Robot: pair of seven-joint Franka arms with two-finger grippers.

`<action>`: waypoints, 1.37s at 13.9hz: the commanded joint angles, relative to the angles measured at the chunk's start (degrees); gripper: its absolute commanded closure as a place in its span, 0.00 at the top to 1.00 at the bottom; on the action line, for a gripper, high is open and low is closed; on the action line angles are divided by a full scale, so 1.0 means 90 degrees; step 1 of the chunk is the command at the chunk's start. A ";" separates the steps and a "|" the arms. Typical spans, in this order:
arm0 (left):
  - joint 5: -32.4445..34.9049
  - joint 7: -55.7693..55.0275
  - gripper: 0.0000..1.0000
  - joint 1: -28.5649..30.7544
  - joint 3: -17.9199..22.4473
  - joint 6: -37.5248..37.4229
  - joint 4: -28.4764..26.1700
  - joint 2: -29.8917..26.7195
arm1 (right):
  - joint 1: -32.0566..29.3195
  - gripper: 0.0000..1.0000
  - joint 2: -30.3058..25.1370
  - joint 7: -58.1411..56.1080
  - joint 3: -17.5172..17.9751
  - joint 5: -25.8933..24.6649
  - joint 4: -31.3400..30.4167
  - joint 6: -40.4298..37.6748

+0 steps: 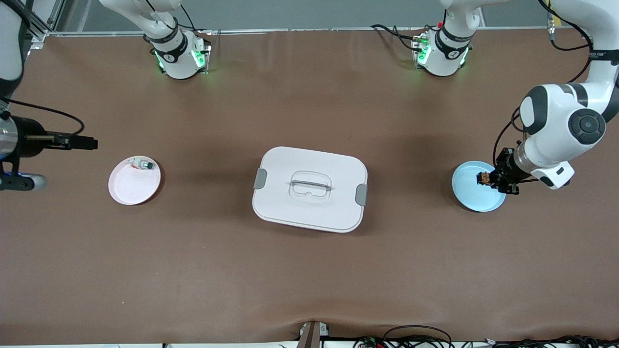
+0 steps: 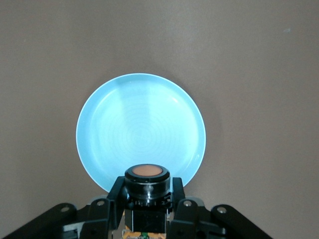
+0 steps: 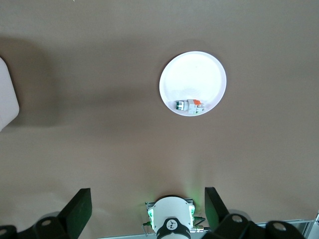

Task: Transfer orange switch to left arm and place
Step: 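Carry the switch with the left gripper over the light-blue plate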

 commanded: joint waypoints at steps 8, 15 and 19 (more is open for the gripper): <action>0.0137 0.0142 0.00 0.0357 -0.0063 0.0672 -0.0237 0.0494 | -0.0097 1.00 -0.0682 -0.0040 0.0109 -0.0113 -0.0401 0.0351; 0.0196 0.0171 0.01 0.0474 -0.0053 0.1132 -0.0422 0.0856 | -0.0116 1.00 -0.0896 -0.0138 0.0128 -0.0113 -0.0556 0.0664; 0.0410 0.0171 0.02 0.0514 -0.0043 0.1181 -0.0442 0.1002 | -0.0106 1.00 -0.1004 -0.0177 0.0128 -0.0104 -0.0664 0.0869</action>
